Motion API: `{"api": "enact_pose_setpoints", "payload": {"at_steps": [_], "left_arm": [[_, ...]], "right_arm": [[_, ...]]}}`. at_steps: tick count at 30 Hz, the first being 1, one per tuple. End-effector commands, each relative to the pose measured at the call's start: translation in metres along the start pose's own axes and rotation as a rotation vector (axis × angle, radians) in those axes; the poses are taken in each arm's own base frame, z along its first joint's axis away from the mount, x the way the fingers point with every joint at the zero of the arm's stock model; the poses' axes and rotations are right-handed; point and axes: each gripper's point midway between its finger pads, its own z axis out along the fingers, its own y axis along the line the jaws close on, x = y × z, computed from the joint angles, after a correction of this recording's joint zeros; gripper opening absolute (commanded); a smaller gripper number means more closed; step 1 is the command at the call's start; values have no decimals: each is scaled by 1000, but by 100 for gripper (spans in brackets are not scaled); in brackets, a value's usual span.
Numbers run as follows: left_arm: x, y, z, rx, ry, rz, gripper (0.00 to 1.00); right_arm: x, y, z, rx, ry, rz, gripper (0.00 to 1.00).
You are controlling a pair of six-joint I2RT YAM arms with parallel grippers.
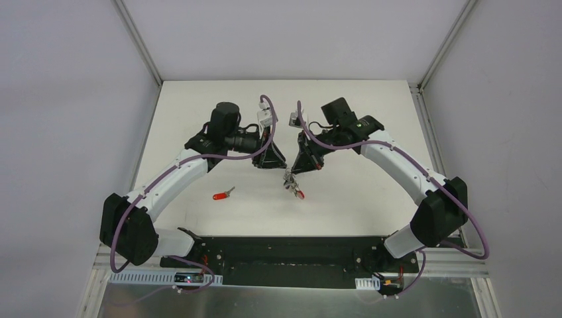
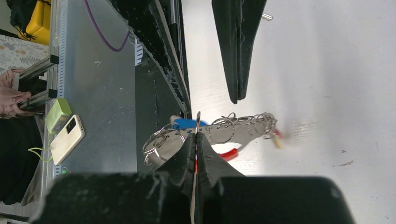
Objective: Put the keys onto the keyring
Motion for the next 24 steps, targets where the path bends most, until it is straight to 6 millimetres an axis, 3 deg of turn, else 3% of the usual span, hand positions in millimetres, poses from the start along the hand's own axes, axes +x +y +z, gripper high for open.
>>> {"api": "enact_pose_setpoints", "payload": {"at_steps": [1,17,24], "left_arm": [[-4,-14,1,71,-21,73,35],[11,-17,14,109,30,67,23],[13,-17,16,114,43,68,8]], "right_arm": [[-14,9,-3,-43,-35,-58,0],[-15,9,-2,-51,-38,-57,0],[-15,9,-2,-51,-37,-56,0]]}}
